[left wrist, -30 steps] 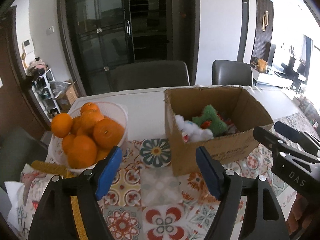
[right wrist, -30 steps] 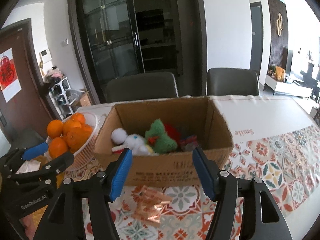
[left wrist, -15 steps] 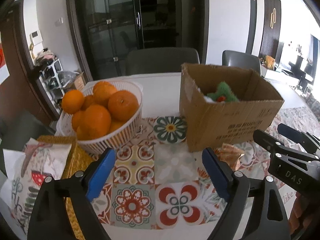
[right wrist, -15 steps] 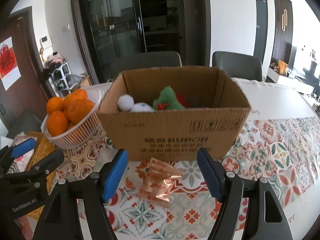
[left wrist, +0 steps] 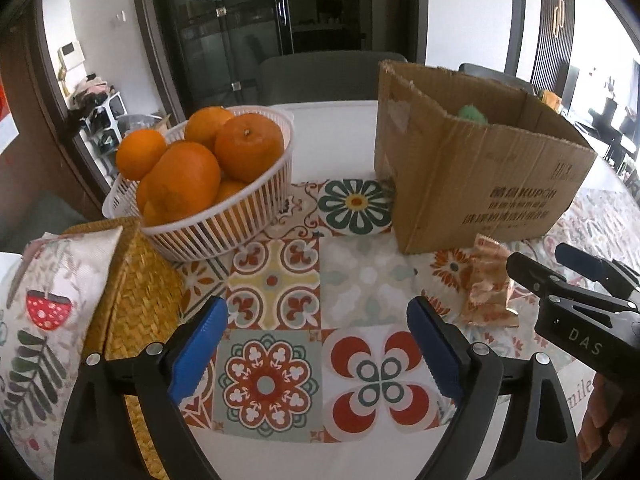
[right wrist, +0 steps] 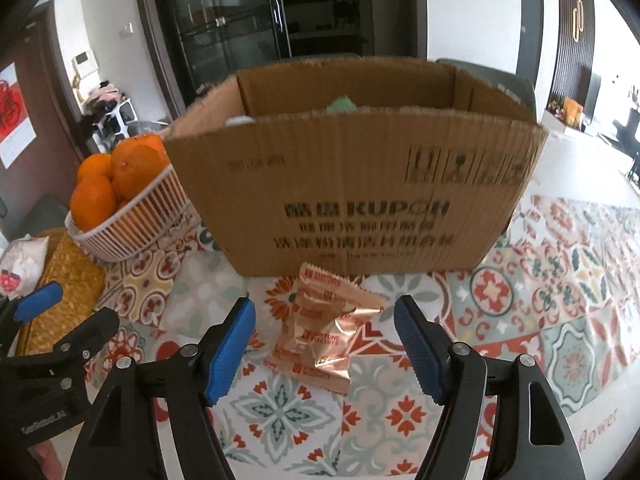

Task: Organize soft objects
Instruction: 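Move the right tool down to the Fortune Biscuits packet beside the box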

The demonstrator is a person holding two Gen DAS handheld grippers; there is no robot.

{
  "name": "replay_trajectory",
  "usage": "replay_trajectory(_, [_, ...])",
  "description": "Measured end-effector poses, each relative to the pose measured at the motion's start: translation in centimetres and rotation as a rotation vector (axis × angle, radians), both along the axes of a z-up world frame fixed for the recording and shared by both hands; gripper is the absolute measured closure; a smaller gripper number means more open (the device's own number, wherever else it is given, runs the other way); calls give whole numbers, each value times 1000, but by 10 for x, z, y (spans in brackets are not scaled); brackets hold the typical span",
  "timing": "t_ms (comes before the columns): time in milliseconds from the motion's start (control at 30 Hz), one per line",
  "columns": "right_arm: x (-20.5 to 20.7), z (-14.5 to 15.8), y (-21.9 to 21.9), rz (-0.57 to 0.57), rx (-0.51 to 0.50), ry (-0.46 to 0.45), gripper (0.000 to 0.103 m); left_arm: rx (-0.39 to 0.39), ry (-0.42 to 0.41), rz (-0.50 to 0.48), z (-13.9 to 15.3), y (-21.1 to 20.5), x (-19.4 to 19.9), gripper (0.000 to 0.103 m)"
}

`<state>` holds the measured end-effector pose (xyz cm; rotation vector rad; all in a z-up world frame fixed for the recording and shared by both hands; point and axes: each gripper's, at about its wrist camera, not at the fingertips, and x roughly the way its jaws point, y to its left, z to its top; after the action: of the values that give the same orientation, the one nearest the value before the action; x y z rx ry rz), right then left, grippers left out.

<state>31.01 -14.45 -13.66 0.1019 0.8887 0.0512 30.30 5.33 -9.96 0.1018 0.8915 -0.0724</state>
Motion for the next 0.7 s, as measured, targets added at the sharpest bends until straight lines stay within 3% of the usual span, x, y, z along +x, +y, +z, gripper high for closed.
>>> replay_trajectory(500, [28,-50,7,-33,17,121,30,48,59,32,-36,3,17,11])
replay_trajectory(700, [35,-59,12,-28,6,130,31,57,80,41,-47,3,24,11])
